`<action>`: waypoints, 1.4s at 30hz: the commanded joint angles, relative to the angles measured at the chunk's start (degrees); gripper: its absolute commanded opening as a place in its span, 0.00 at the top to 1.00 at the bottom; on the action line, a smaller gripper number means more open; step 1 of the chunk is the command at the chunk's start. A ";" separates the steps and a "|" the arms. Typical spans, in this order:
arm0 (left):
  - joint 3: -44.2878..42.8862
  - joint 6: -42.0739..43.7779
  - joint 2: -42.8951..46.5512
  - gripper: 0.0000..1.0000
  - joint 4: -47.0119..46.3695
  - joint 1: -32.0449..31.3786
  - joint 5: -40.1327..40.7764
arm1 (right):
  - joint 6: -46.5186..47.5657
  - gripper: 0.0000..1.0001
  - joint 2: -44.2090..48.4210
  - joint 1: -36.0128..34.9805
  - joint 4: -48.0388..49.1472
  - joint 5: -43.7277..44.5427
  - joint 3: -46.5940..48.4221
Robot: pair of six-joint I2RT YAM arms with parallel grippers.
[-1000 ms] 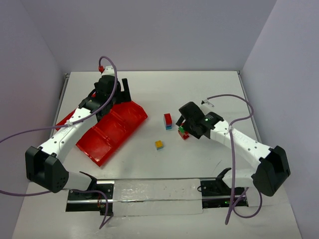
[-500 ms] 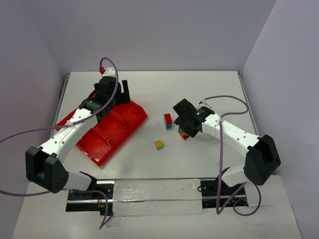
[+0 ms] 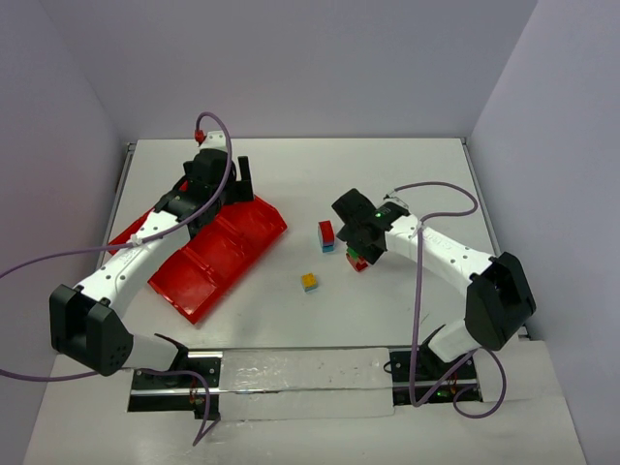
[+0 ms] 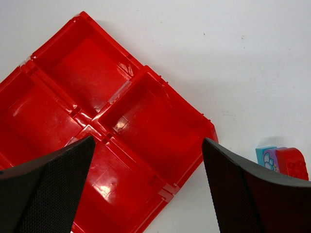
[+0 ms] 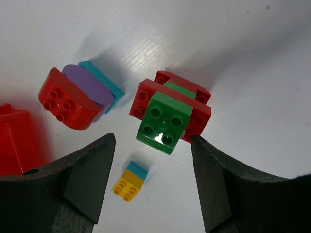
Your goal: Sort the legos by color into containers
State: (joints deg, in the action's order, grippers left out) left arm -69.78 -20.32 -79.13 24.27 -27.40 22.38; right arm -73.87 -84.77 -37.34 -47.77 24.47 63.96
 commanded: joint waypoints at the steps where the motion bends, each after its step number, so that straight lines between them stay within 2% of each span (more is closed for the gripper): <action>1: 0.33 0.72 0.99 0.01 -0.63 -0.46 1.09 | -0.41 0.34 -0.45 0.34 -1.45 3.08 2.08; 10: 0.08 1.00 0.65 0.01 -0.28 -0.64 1.85 | 1.04 0.46 -2.65 0.60 -1.73 4.91 3.92; 23: 0.45 1.33 1.03 0.01 0.16 -0.90 3.21 | 2.46 0.45 -4.53 0.97 -2.07 5.43 4.87; 27: 0.71 1.32 1.14 0.00 0.07 -0.90 3.37 | 3.26 0.48 -4.31 1.13 -2.53 6.54 5.01; 28: 0.77 1.26 1.02 0.01 0.07 -0.90 3.37 | 3.50 0.50 -4.13 1.13 -2.65 6.84 4.95; 30: 0.61 1.24 0.91 0.01 0.07 -0.99 3.37 | 4.08 0.62 -3.91 1.13 -2.51 7.34 4.94; 32: 0.43 1.24 0.90 0.01 -0.01 -1.00 3.37 | 5.61 0.68 -3.65 1.13 -2.16 7.45 5.03; 34: 0.36 1.31 0.89 0.01 -0.01 -1.08 3.44 | 6.95 0.66 -3.93 1.13 -2.08 7.75 5.31; 42: 0.19 1.24 0.76 0.01 0.16 -1.23 3.63 | 11.83 0.47 -6.01 1.11 -1.80 8.40 5.88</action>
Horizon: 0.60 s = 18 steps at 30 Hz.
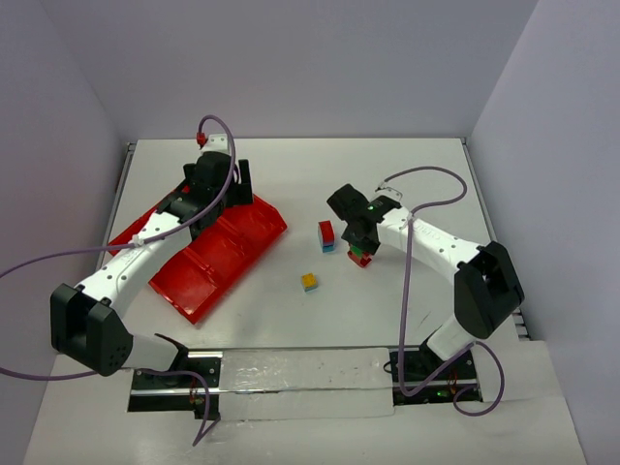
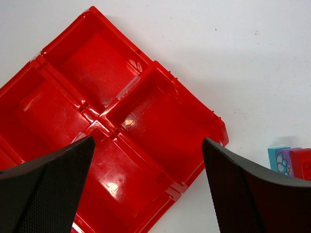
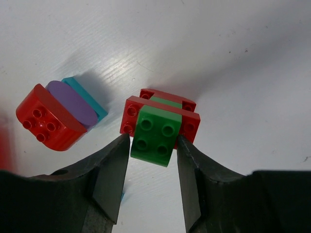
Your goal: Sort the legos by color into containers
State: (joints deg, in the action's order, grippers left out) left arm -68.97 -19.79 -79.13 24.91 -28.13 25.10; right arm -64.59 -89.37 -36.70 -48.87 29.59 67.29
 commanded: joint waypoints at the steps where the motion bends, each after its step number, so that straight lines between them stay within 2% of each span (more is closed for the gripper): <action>1: -0.68 0.72 0.74 0.01 -0.44 -0.52 0.92 | 2.86 0.46 -1.63 0.49 -0.70 3.25 2.58; 6: -1.25 0.98 0.47 0.01 -0.29 -0.61 1.18 | 3.94 0.44 -2.12 0.49 -0.27 2.85 2.58; 10: -1.50 1.14 0.00 0.01 -0.12 -0.69 1.18 | 3.99 0.48 -2.03 0.40 -0.26 3.00 2.58; 14: -1.87 1.25 -0.24 0.01 -0.20 -0.87 1.35 | 3.71 0.65 -1.63 0.57 -0.28 3.38 2.41; 17: -2.03 1.33 -0.54 0.01 -0.11 -0.88 1.36 | 4.71 0.94 -0.47 0.49 -0.61 3.63 3.32; 18: -2.05 1.28 -0.58 0.01 -0.12 -0.87 1.36 | 5.18 0.99 -0.13 0.49 -0.73 3.69 3.46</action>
State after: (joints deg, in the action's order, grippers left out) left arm -68.97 -19.09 -79.40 24.97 -28.56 25.39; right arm -60.32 -91.34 -36.69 -48.85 30.25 67.78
